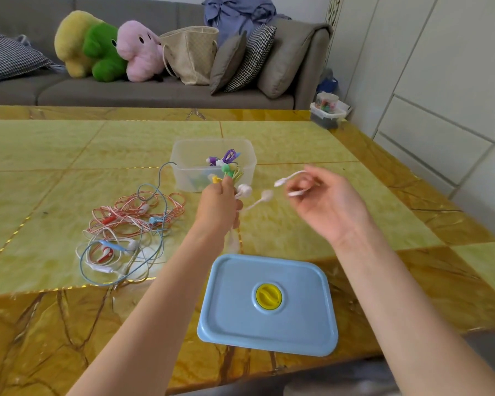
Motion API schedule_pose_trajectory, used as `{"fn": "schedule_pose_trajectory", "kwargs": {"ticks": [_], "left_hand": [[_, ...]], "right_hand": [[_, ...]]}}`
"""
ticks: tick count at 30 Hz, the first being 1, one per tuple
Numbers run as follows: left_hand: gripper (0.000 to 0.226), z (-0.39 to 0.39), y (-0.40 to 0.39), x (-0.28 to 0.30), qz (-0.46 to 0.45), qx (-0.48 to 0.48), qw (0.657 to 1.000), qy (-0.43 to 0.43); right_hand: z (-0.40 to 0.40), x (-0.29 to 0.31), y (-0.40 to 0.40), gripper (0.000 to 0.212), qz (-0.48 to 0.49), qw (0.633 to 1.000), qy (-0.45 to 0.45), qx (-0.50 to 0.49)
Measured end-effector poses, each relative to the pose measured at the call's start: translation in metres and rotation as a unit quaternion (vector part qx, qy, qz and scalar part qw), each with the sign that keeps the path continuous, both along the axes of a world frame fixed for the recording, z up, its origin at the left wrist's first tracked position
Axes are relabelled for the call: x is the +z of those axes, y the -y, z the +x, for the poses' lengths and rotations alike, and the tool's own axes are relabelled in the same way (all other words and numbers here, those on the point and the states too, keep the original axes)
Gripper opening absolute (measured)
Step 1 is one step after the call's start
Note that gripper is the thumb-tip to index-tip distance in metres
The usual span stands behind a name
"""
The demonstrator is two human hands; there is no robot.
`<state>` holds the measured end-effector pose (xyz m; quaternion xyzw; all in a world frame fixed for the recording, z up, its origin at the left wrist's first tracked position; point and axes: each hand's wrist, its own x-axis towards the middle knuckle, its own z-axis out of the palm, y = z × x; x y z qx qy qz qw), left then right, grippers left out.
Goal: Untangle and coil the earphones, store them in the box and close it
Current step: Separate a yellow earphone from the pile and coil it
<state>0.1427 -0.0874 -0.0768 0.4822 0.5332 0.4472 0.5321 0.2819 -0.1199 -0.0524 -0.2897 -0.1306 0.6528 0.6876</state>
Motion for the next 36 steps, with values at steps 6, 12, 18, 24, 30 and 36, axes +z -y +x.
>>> {"fn": "schedule_pose_trajectory", "kwargs": {"ticks": [6,12,18,24,30,36], "left_hand": [[0.039,-0.004,-0.005,-0.005,0.039,-0.025,0.994,-0.100],[0.034,0.010,-0.010,-0.014,0.130,-0.079,0.953,-0.261],[0.036,0.013,-0.007,-0.009,0.179,-0.085,0.917,-0.346],[0.038,0.027,0.005,0.002,0.059,-0.165,0.968,-0.178],[0.038,0.014,0.013,0.009,-0.015,-0.208,0.977,-0.049],[0.040,0.001,0.011,0.016,-0.096,-0.218,0.968,0.083]], "right_hand": [[0.015,-0.001,0.003,0.017,-0.024,0.990,0.136,0.005],[0.006,-0.003,0.004,0.017,-0.039,0.972,0.232,0.021],[0.012,-0.006,0.005,0.015,-0.031,0.968,0.248,-0.021],[0.000,-0.005,0.004,0.020,0.070,0.907,0.414,-0.026],[-0.024,-0.012,-0.002,0.025,0.113,0.690,0.714,-0.043],[-0.026,-0.014,-0.006,0.026,0.126,0.686,0.714,-0.061]]}}
